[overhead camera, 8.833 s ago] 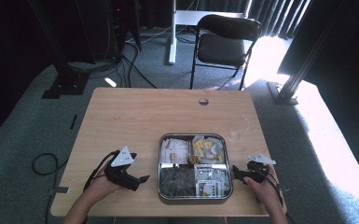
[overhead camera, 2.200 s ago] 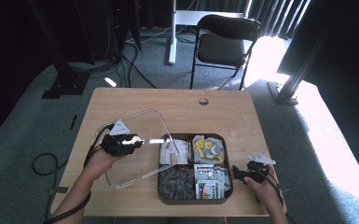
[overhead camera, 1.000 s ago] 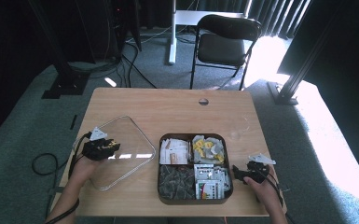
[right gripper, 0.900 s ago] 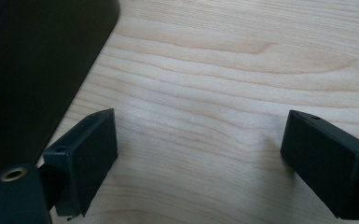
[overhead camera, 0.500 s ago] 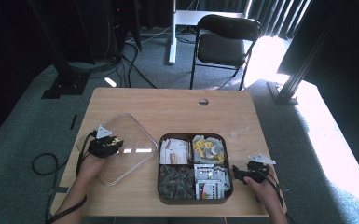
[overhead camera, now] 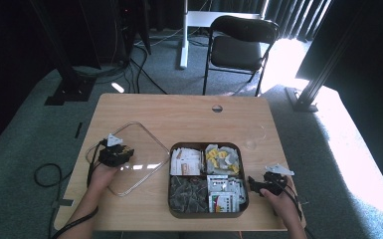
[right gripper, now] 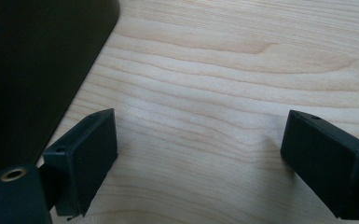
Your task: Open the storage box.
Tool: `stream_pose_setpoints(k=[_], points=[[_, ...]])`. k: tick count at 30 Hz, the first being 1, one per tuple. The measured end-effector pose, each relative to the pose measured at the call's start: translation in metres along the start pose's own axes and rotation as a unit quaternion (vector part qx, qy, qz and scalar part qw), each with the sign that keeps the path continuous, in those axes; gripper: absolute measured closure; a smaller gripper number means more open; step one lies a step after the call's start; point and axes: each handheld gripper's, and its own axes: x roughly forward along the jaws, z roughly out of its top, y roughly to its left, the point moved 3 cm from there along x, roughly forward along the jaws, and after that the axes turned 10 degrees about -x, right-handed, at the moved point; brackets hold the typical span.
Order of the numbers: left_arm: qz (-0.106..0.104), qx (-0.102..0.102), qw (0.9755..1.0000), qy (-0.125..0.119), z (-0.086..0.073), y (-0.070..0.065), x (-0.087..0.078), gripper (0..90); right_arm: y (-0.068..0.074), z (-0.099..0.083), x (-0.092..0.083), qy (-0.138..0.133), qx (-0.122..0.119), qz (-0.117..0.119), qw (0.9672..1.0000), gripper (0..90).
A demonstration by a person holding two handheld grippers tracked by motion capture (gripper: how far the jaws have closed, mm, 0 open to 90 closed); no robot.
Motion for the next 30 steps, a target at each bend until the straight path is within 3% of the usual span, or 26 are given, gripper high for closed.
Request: stream_pose_setpoints(k=[3, 7, 10, 12, 14, 21, 26, 30], points=[[0.001, -0.003, 1.0000, -0.003, 0.001, 0.000, 0.002, 58.8, 0.000, 0.000, 0.000, 0.000, 0.000, 0.000, 1.0000, 10.2], [-0.012, -0.013, 0.9998, -0.005, 0.000, 0.002, 0.003, 57.9, 0.000, 0.000, 0.000, 0.000, 0.000, 0.000, 1.0000, 10.2], [-0.032, -0.032, 0.9990, -0.008, 0.001, 0.003, 0.000, 45.2, 0.000, 0.000, 0.000, 0.000, 0.000, 0.000, 1.0000, 10.2], [-0.030, -0.030, 0.9990, -0.015, 0.001, 0.002, -0.003, 38.0, 0.000, 0.000, 0.000, 0.000, 0.000, 0.000, 1.0000, 10.2], [-0.043, -0.035, 0.9983, -0.017, 0.001, 0.001, -0.007, 32.1, 0.000, 0.000, 0.000, 0.000, 0.000, 0.000, 1.0000, 10.2], [-0.065, -0.027, 0.9973, -0.017, 0.001, -0.003, -0.016, 17.8, 0.000, 0.000, 0.000, 0.000, 0.000, 0.000, 1.0000, 10.2], [-0.070, -0.030, 0.9967, -0.027, 0.000, -0.005, -0.022, 14.4, 0.000, 0.000, 0.000, 0.000, 0.000, 0.000, 1.0000, 10.2], [-0.100, -0.012, 0.9947, -0.019, -0.004, -0.011, -0.028, 8.9, 0.000, 0.000, 0.000, 0.000, 0.000, 0.000, 1.0000, 10.2]])
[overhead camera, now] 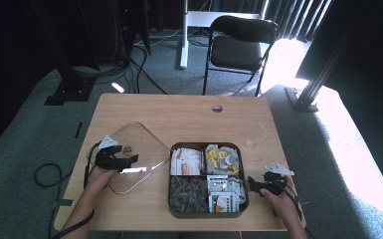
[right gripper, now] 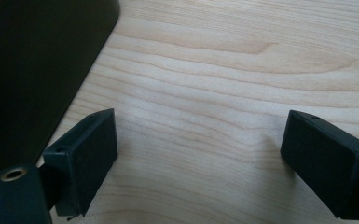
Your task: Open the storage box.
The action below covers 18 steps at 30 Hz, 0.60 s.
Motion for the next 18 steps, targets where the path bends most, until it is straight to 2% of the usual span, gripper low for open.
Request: stream_pose_setpoints(k=[2, 3, 4, 13, 18], points=[[-0.003, 0.004, 1.0000, 0.003, -0.002, -0.002, 0.000, 8.8, 0.000, 0.000, 0.000, 0.000, 0.000, 0.000, 1.0000, 10.2], [-0.015, 0.014, 0.9997, 0.010, -0.005, -0.006, -0.001, 8.8, 0.000, 0.000, 0.000, 0.000, 0.000, 0.000, 1.0000, 10.2], [-0.021, 0.013, 0.9996, 0.014, -0.007, -0.008, -0.002, 0.2, 0.000, 0.000, 0.000, 0.000, 0.000, 0.000, 1.0000, 10.2], [-0.053, 0.048, 0.9974, 0.009, -0.020, -0.028, -0.007, 0.2, 0.000, 0.000, 0.000, 0.000, 0.000, 0.000, 1.0000, 10.2], [-0.075, 0.073, 0.9944, 0.017, -0.028, -0.041, -0.009, 0.3, 0.000, 0.000, 0.000, 0.000, 0.000, 0.000, 1.0000, 10.2]])
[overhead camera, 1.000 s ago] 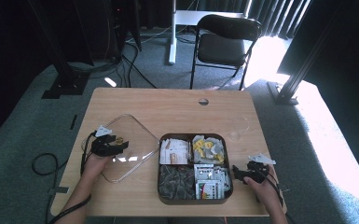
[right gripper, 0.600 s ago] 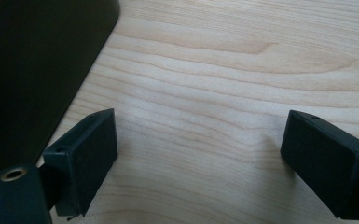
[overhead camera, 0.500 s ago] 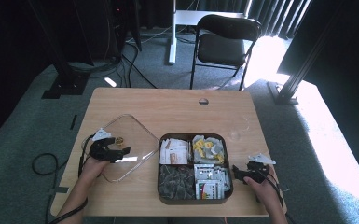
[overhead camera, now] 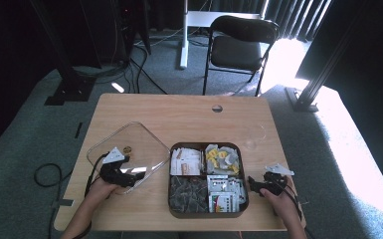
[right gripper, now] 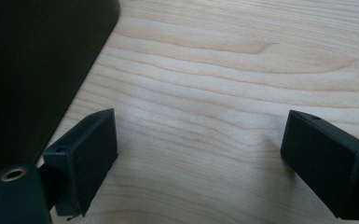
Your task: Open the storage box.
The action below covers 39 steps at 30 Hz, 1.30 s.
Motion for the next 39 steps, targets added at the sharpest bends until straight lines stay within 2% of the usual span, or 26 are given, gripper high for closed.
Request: stream_pose_setpoints(k=[5, 12, 18, 21, 25, 29, 32, 35, 39], points=[[-0.017, 0.028, 0.9994, 0.006, -0.007, -0.014, 0.003, 0.3, 0.000, 0.000, 0.000, 0.000, 0.000, 0.000, 1.0000, 10.2], [-0.041, 0.052, 0.9977, 0.014, -0.014, -0.034, 0.008, 0.3, 0.000, 0.000, 0.000, 0.000, 0.000, 0.000, 1.0000, 10.2], [-0.058, 0.080, 0.9948, 0.026, -0.021, -0.051, 0.009, 0.3, 0.000, 0.000, 0.000, 0.000, 0.000, 0.000, 1.0000, 10.2], [-0.067, 0.083, 0.9939, 0.030, -0.026, -0.057, 0.011, 0.3, 0.000, 0.000, 0.000, 0.000, 0.001, 0.000, 1.0000, 10.2], [-0.068, 0.100, 0.9918, 0.043, -0.032, -0.064, 0.014, 0.3, 0.000, 0.000, 0.000, 0.001, 0.000, 0.000, 1.0000, 10.2], [-0.067, 0.105, 0.9911, 0.047, -0.036, -0.069, 0.015, 0.2, 0.000, 0.000, 0.000, 0.000, 0.000, 0.000, 1.0000, 10.2], [-0.061, 0.110, 0.9905, 0.056, -0.040, -0.072, 0.017, 0.3, 0.000, 0.000, 0.000, 0.000, -0.001, 0.002, 1.0000, 10.2], [-0.064, 0.112, 0.9895, 0.066, -0.044, -0.074, 0.018, 0.3, 0.000, 0.000, 0.000, 0.000, -0.002, 0.002, 1.0000, 10.2], [-0.054, 0.117, 0.9884, 0.079, -0.048, -0.077, 0.020, 0.3, 0.001, 0.000, 0.000, -0.002, -0.006, 0.007, 1.0000, 10.2]])
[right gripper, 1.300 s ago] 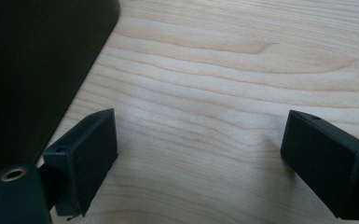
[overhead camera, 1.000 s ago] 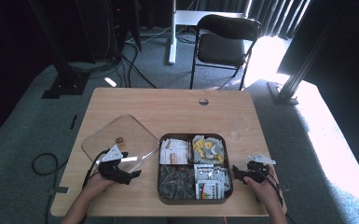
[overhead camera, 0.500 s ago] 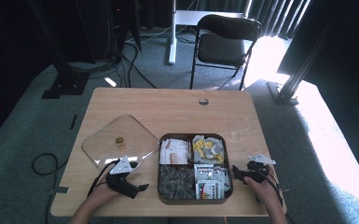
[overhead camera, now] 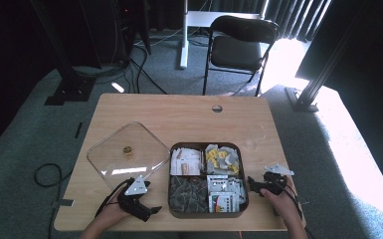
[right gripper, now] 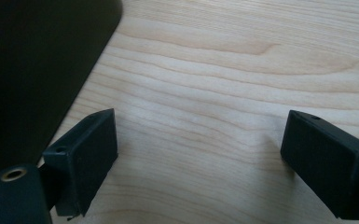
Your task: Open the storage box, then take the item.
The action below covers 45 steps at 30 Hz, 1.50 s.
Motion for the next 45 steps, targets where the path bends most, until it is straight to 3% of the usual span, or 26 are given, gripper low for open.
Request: stream_pose_setpoints(k=[7, 9, 13, 24, 33, 45], points=[[0.010, 0.002, 0.9998, 0.015, -0.0019, -0.0021, 0.0026, 0.3, 0.0000, 0.0000, 0.0000, 0.001, 0.000, 0.000, 1.0000, 10.3], [0.017, 0.009, 0.9994, 0.030, -0.0028, -0.0029, 0.0042, 0.3, -0.0003, 0.0000, 0.0000, 0.000, -0.003, 0.004, 1.0000, 10.3], [0.035, 0.012, 0.9987, 0.033, -0.0033, -0.0044, 0.0055, 0.3, -0.0018, 0.0005, 0.0007, -0.001, -0.011, 0.012, 0.9999, 10.2], [0.056, -0.008, 0.9980, 0.030, -0.0014, -0.0069, 0.0083, 0.2, -0.0017, 0.0007, 0.0010, -0.002, -0.014, 0.013, 0.9998, 10.3], [0.059, -0.011, 0.9978, 0.030, -0.0012, -0.0073, 0.0084, 0.2, 0.0017, 0.0007, 0.0004, -0.006, -0.033, 0.032, 0.9989, 10.3], [0.061, -0.013, 0.9976, 0.029, -0.0011, -0.0077, 0.0087, 0.2, 0.0043, -0.0037, -0.0072, 0.005, -0.040, 0.035, 0.9986, 10.4]])
